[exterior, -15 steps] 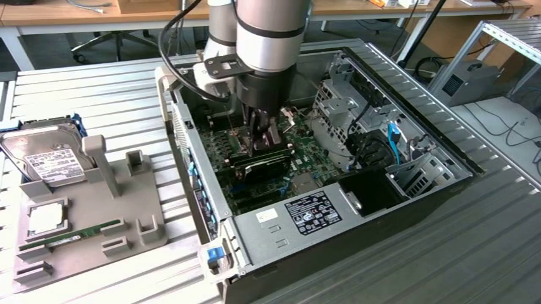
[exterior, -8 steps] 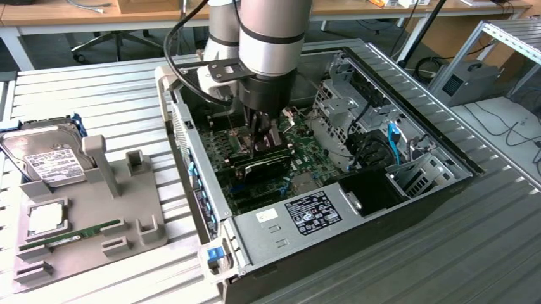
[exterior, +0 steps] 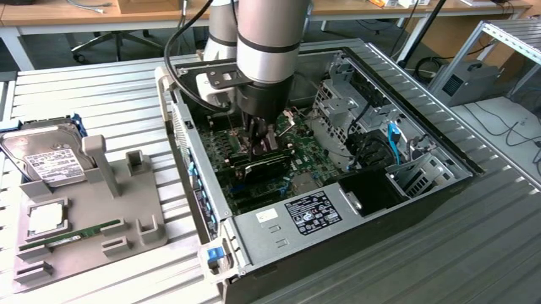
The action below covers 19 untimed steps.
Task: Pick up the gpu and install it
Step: 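Press down on the gpu until it lock into place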
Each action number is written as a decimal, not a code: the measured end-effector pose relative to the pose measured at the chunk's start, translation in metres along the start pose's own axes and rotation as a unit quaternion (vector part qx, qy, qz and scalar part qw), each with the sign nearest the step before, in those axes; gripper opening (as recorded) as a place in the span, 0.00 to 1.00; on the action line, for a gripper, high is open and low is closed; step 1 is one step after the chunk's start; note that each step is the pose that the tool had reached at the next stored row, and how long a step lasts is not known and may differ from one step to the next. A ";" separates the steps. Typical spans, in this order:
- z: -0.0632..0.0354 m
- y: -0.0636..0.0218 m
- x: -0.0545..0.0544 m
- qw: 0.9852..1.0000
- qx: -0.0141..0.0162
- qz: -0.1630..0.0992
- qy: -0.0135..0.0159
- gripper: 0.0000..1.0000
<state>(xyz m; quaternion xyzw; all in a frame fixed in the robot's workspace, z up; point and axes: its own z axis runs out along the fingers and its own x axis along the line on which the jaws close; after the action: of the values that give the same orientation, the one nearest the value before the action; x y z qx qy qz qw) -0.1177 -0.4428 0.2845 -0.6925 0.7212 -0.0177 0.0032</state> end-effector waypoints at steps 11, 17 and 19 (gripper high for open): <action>0.0094 0.0020 -0.003 1.000 0.000 0.001 0.000 0.11; 0.0112 0.0024 -0.003 1.000 0.000 0.001 0.000 0.11; 0.0115 0.0027 -0.003 1.000 0.000 0.001 0.000 0.11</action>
<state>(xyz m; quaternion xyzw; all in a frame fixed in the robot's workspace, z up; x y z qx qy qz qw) -0.1200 -0.4400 0.2729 -0.6920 0.7217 -0.0176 0.0031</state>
